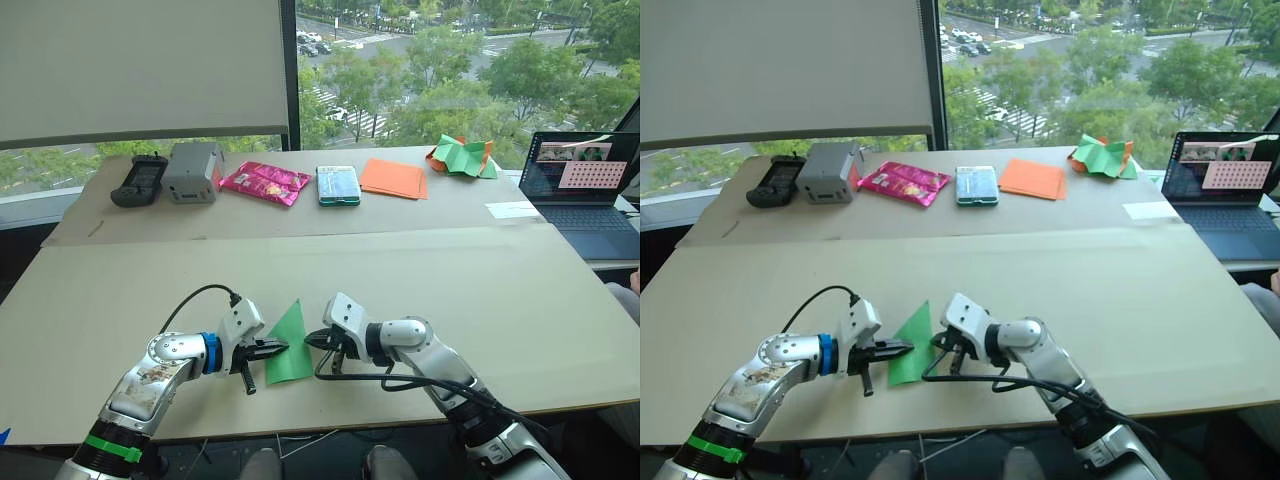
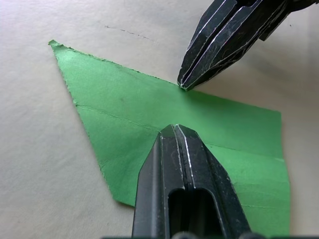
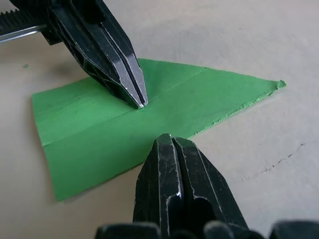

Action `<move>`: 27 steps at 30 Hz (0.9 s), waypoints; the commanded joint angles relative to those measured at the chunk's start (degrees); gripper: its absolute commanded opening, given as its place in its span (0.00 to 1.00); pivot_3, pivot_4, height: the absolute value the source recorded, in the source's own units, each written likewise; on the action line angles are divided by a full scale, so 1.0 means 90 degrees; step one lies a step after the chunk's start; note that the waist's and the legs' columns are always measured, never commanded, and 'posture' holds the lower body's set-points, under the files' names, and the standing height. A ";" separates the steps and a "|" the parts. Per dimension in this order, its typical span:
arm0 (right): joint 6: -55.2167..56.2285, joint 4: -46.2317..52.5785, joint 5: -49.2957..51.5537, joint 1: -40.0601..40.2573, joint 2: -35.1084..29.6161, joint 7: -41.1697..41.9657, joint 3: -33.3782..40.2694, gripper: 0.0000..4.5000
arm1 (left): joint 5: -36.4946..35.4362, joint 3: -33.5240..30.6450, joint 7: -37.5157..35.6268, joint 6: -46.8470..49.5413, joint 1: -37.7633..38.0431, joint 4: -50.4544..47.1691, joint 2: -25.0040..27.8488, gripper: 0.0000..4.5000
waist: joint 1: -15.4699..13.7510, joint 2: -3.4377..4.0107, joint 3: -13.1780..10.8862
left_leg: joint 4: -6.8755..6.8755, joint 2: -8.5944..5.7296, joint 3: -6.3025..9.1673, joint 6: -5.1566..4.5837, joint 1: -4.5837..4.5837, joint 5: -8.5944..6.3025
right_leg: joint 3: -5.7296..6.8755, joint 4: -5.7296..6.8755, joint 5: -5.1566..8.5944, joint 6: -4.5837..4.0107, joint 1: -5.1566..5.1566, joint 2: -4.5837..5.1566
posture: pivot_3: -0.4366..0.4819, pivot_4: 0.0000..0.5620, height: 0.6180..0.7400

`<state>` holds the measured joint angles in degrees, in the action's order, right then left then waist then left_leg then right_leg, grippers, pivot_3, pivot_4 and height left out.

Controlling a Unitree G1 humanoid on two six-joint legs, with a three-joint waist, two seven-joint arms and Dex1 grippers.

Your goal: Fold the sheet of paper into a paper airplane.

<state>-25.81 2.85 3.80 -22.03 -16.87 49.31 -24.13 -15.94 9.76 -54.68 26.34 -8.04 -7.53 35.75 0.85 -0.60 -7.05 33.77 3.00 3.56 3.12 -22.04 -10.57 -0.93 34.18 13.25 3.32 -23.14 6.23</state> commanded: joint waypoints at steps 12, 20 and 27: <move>0.0187 -0.0468 -0.0406 -0.0190 0.0018 -0.0280 -0.0384 0.00 | 0.0101 0.0138 -0.0049 0.0167 0.0112 0.0123 0.0093 0.00 | -0.0007 0.0002 0.0000 | -0.0001 -0.0001 -0.0001 -0.0001 0.0001 0.0001 | 0.0000 -0.0002 -0.0001 0.0000 0.0003 0.0000 | 0.48 0.27 0.72; 0.0020 -0.0168 -0.0324 0.0110 -0.0260 0.0130 -0.0589 0.00 | 0.0087 0.0125 -0.0035 0.0179 0.0139 0.0100 0.0104 0.00 | -0.0008 0.0001 0.0002 | 0.0002 0.0000 -0.0001 0.0000 0.0004 0.0000 | 0.0000 -0.0005 0.0000 0.0001 0.0007 0.0000 | 0.48 0.27 0.72; -0.0341 0.0406 -0.0131 0.0340 -0.0630 0.0748 -0.0884 0.00 | 0.0115 0.0166 -0.0042 0.0159 0.0071 0.0183 0.0068 0.00 | -0.0011 0.0005 0.0004 | 0.0001 0.0000 -0.0001 0.0001 0.0007 0.0000 | 0.0001 -0.0004 0.0000 0.0000 0.0007 0.0000 | 0.48 0.27 0.72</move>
<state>-26.17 6.25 2.41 -20.59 -21.21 53.61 -29.15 -15.97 9.95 -54.91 26.45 -8.11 -7.66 35.92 0.76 -0.56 -7.01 33.78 3.00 3.55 3.12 -21.98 -10.57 -0.92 34.14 13.25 3.33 -23.08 6.24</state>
